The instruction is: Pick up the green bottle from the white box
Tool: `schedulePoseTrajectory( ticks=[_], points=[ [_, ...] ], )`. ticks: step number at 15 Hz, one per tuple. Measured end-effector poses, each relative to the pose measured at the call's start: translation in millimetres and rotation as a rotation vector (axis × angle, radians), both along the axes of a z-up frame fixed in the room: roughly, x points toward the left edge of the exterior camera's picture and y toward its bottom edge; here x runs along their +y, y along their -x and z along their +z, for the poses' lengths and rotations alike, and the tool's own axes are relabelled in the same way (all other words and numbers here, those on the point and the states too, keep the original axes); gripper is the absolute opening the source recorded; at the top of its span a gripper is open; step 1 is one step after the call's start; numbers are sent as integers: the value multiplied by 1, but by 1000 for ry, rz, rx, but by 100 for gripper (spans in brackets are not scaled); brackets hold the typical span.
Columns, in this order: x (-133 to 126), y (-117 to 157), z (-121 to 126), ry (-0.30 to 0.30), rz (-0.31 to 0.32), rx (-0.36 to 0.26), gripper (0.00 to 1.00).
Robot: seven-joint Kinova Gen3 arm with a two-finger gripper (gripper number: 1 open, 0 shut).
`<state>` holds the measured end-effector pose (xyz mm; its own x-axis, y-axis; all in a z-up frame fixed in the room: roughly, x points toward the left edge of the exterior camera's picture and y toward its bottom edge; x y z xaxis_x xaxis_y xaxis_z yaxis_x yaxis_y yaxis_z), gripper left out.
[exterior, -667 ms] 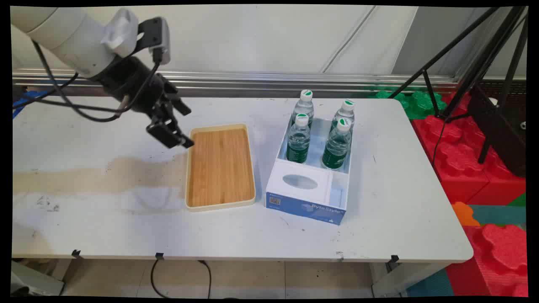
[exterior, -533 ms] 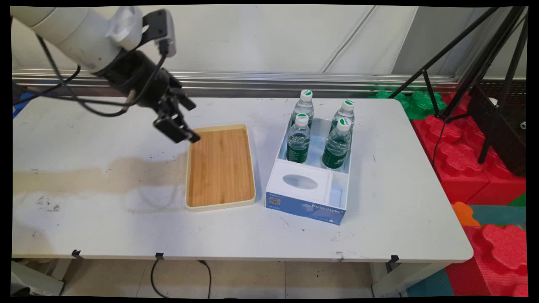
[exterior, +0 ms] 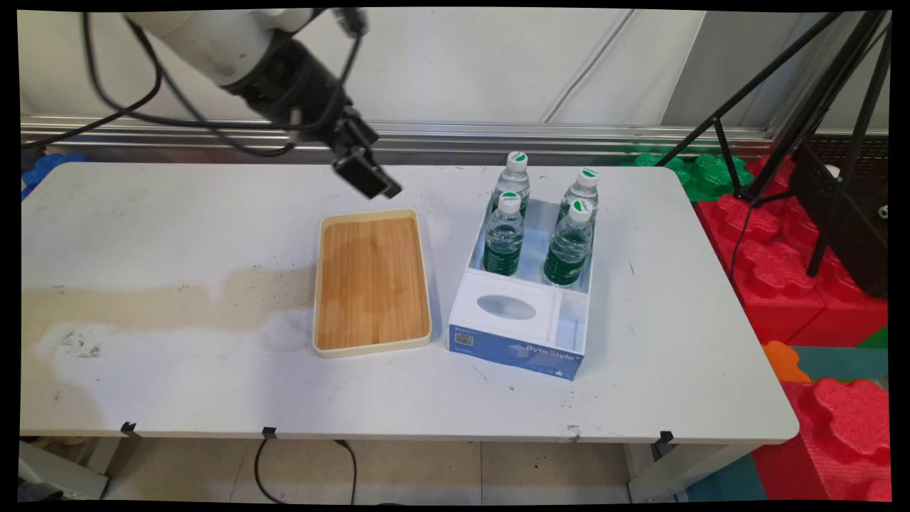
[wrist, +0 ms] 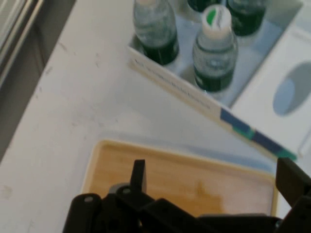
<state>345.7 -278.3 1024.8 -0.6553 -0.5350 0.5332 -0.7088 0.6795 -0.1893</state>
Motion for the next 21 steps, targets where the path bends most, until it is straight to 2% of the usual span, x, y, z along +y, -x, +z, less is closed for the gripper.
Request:
schedulePoseTrajectory(
  ticks=[4, 8, 13, 21],
  points=[
    [-15, 32, 0, 18, 60, 4, 100],
    [-31, 61, -12, 13, 109, -5, 100],
    [-56, 97, -46, -18, 139, -15, 100],
    [-97, 132, -108, -58, 147, -19, 100]
  ],
)
